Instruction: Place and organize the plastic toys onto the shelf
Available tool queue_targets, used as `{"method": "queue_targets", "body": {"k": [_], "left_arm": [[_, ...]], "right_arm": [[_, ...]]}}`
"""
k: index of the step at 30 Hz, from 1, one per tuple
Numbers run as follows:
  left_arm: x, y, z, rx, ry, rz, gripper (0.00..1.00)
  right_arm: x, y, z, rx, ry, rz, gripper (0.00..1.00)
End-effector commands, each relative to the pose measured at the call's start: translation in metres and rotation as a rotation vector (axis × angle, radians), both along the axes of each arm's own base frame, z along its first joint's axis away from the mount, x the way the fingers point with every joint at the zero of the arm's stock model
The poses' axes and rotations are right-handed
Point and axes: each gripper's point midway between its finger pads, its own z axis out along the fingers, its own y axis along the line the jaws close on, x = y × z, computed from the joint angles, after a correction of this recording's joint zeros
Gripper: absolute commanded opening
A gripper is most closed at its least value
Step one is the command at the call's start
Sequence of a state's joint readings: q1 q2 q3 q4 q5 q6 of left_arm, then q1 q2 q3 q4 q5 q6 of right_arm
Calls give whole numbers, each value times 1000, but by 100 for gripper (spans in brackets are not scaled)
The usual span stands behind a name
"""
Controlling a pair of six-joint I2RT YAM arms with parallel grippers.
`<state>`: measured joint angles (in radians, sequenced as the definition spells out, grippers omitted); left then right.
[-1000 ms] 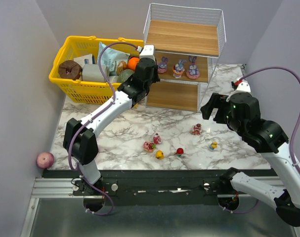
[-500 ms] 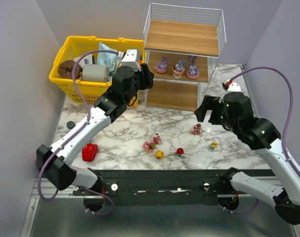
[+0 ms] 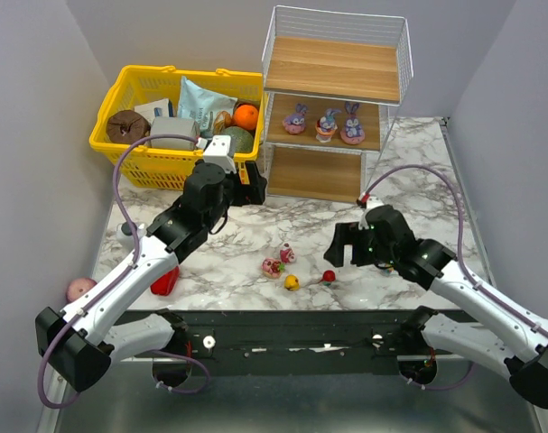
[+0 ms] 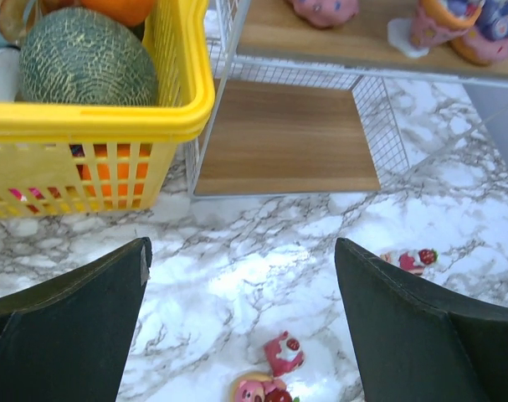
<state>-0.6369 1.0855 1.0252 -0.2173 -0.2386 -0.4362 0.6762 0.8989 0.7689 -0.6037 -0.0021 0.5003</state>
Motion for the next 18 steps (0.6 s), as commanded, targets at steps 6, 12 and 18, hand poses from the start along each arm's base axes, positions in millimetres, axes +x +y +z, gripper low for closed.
{"method": "queue_targets", "body": {"k": [6, 12, 18], "left_arm": [[-11, 6, -11, 14, 36, -6, 99], [-12, 5, -11, 27, 35, -25, 99], [-9, 3, -9, 51, 34, -38, 99]], "right_arm": [[-24, 41, -48, 57, 39, 36, 89], [-19, 36, -75, -10, 59, -25, 84], [-19, 30, -100, -79, 84, -68, 80]]}}
